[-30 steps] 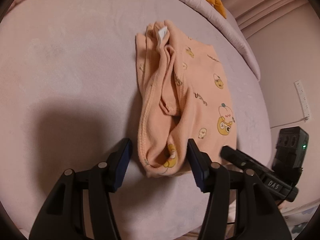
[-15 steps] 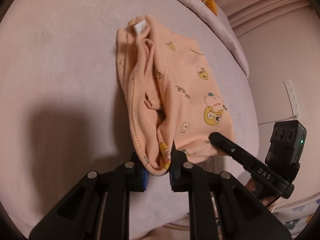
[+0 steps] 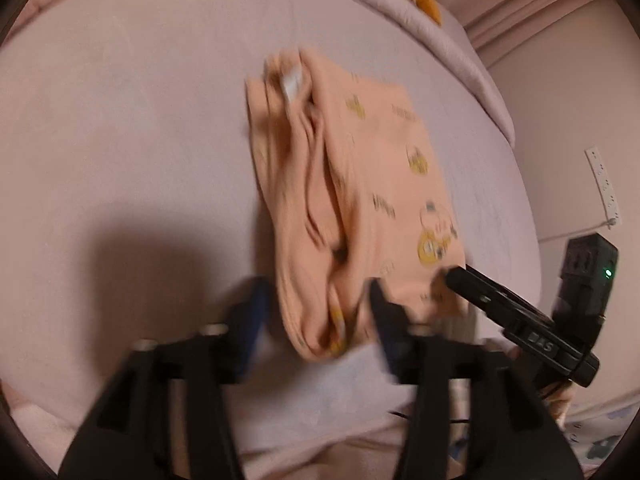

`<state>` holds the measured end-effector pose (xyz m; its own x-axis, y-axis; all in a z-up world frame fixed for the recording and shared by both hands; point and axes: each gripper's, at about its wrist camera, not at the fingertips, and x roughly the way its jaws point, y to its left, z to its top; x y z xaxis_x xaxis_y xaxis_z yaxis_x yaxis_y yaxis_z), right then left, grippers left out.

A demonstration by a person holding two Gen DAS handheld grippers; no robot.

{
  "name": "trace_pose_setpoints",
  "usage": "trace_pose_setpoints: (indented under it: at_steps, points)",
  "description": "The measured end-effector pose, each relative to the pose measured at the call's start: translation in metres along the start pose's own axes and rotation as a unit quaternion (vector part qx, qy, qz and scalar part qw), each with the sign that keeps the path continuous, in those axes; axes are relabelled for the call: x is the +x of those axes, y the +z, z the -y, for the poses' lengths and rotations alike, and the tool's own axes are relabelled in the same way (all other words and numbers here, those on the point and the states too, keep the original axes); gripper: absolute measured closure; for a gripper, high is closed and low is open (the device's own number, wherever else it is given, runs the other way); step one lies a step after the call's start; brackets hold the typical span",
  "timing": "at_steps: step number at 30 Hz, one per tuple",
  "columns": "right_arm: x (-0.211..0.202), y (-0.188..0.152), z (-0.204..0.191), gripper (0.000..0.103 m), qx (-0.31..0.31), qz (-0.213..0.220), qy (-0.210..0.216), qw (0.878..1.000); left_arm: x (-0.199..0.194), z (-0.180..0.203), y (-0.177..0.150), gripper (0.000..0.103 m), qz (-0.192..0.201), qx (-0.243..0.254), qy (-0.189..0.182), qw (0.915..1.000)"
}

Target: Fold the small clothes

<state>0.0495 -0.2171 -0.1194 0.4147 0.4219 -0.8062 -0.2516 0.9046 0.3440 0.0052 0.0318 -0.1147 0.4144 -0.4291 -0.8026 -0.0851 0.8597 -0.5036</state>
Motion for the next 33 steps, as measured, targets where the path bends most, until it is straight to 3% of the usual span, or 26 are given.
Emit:
trace_pose_setpoints:
  at_steps: [4, 12, 16, 17, 20, 23, 33]
  points:
    - [0.003, 0.020, 0.006, 0.038, 0.012, 0.018, 0.044, 0.999, 0.006, 0.000, 0.021, 0.028, 0.028, 0.008, 0.014, 0.9995]
    - [0.051, 0.046, 0.002, 0.038, 0.036, -0.011, 0.074, 0.997, 0.046, -0.004, 0.046, 0.030, 0.000, -0.008, -0.002, 1.0000]
    - [0.059, 0.044, 0.006, 0.042, 0.052, -0.004, 0.108, 0.993, 0.055, -0.001, 0.050, 0.049, -0.001, -0.015, -0.005, 0.9999]
    - [0.061, 0.045, 0.004, 0.050, 0.049, -0.004, 0.105, 0.993, 0.054, -0.002, 0.049, 0.058, 0.002, -0.019, -0.001, 0.9998]
    - [0.060, 0.047, -0.001, 0.071, 0.036, -0.005, 0.104, 0.994, 0.050, 0.005, 0.048, 0.071, 0.013, -0.025, 0.004, 0.9996]
    - [0.049, 0.049, -0.009, 0.077, 0.016, 0.006, 0.099, 0.995, 0.037, 0.018, 0.046, 0.074, 0.027, -0.020, 0.012, 0.9994]
    - [-0.018, 0.057, -0.023, 0.077, -0.029, 0.072, 0.092, 0.993, -0.015, 0.071, 0.043, 0.073, 0.087, 0.025, 0.007, 0.9959]
